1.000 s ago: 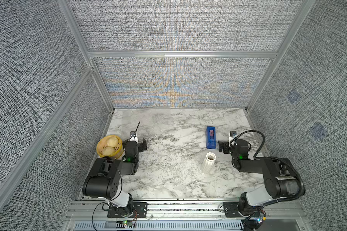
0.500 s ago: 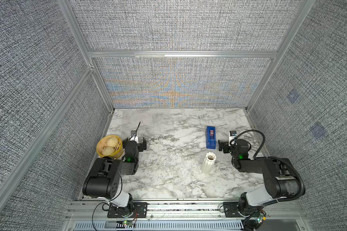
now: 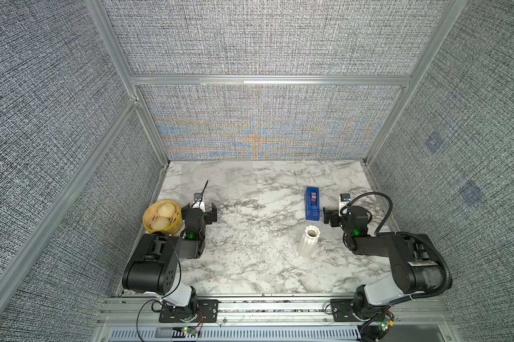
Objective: Wrap vases in bubble wrap
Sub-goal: Move the bubble wrap to the center of the board.
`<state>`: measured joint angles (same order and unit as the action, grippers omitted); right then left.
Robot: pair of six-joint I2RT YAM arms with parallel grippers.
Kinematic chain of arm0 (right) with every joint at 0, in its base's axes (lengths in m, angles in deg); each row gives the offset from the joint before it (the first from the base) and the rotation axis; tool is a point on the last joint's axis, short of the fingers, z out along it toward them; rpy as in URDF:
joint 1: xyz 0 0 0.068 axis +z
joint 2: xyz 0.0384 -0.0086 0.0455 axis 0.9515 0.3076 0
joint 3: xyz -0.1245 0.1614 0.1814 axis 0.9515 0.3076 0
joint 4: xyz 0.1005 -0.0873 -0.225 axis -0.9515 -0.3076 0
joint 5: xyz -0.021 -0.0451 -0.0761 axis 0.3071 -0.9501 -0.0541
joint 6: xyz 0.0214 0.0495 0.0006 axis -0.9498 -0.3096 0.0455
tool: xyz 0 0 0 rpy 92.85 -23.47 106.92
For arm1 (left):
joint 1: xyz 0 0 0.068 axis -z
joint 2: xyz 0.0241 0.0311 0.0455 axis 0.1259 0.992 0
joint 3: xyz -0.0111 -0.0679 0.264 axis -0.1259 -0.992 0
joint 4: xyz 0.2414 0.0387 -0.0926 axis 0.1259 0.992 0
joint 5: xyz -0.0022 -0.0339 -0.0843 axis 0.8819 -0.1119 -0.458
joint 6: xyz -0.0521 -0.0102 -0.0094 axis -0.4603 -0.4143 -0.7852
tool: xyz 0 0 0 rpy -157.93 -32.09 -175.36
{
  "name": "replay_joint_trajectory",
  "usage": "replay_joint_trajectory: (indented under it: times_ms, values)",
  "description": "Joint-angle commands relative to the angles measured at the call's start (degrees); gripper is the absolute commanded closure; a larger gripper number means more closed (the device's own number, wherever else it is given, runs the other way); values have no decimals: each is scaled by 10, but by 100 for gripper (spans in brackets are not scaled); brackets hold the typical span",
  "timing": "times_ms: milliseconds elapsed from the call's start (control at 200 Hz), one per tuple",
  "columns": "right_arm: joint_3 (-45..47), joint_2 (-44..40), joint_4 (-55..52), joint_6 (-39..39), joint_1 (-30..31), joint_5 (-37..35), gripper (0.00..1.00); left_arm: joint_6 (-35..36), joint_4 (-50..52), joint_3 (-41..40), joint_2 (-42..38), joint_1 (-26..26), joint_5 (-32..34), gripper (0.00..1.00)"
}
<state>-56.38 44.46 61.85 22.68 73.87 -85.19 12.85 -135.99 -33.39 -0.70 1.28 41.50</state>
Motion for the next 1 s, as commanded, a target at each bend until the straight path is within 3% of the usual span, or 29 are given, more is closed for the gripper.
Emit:
replay_joint_trajectory:
  times_ms: [0,85,145,260,310,360,390,495,580,650,791,906,996]
  values:
    - [-4,2,17,1,-1,3,1,-2,-3,4,1,-3,2,1]
    - [11,-9,49,-6,-1,-1,1,-9,4,8,-9,-15,-2,0]
    - [33,-109,8,-5,4,-35,1,1,78,16,-76,2,26,0]
    - [-42,-338,-309,-34,6,-86,1,-54,414,152,-224,14,22,0]
    - [-105,-376,-431,-87,2,-82,1,-97,516,217,-245,14,5,0]
    - [-177,-382,-538,-135,-3,-16,1,-172,604,275,-258,14,-11,0]
    - [-219,-372,-588,-158,-5,35,1,-227,637,301,-266,12,-34,0]
    - [-364,-271,-683,-251,14,210,1,-298,650,355,-246,11,-184,3]
    - [-528,-142,-816,-204,103,230,1,-294,668,402,-168,30,-245,9]
    - [-633,-37,-870,-183,187,186,1,-313,687,428,-112,47,-214,8]
    - [-730,127,-810,-221,257,185,6,-346,729,497,17,48,-208,7]
    - [-763,175,-778,-236,275,125,6,-341,760,610,151,70,-184,8]
    - [-743,155,-768,-240,272,82,6,-307,890,785,262,119,-82,7]
